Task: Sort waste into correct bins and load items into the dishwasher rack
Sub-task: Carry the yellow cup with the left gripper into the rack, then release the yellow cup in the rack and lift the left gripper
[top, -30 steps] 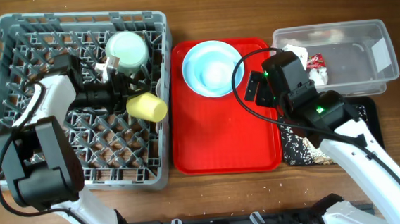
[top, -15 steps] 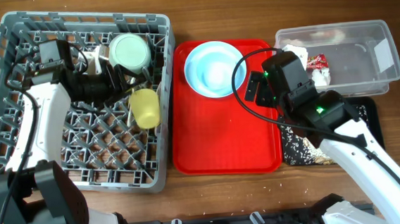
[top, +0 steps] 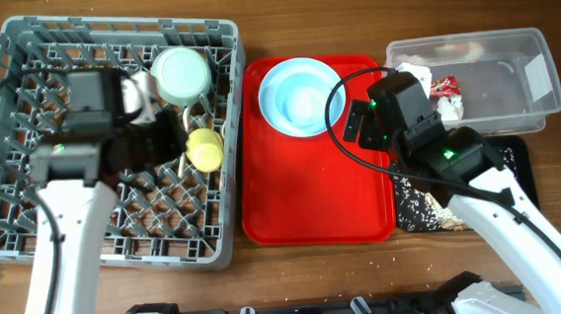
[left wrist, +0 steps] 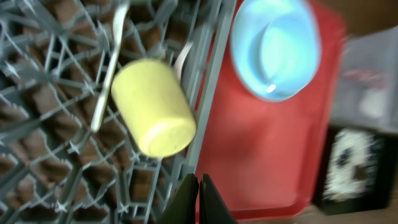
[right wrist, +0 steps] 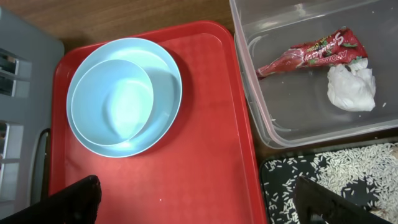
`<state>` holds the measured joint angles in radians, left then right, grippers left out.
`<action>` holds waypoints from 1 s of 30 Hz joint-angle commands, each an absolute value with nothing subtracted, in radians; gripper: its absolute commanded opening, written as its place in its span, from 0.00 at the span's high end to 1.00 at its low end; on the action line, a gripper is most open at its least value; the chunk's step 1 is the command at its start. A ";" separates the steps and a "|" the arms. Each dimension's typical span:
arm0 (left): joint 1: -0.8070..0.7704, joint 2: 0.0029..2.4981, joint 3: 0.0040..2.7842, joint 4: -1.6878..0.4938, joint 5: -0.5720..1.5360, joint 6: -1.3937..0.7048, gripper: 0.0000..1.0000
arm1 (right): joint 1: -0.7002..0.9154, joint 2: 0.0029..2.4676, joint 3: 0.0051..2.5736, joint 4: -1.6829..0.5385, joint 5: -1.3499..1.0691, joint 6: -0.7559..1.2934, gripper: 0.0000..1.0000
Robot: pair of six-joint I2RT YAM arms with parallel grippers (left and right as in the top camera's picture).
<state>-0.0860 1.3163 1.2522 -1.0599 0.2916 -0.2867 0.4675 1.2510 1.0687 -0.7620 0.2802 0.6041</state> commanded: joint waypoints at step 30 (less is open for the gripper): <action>-0.323 1.431 1.257 -0.773 0.001 -0.382 0.69 | 0.465 1.253 1.073 -0.760 0.278 0.603 0.00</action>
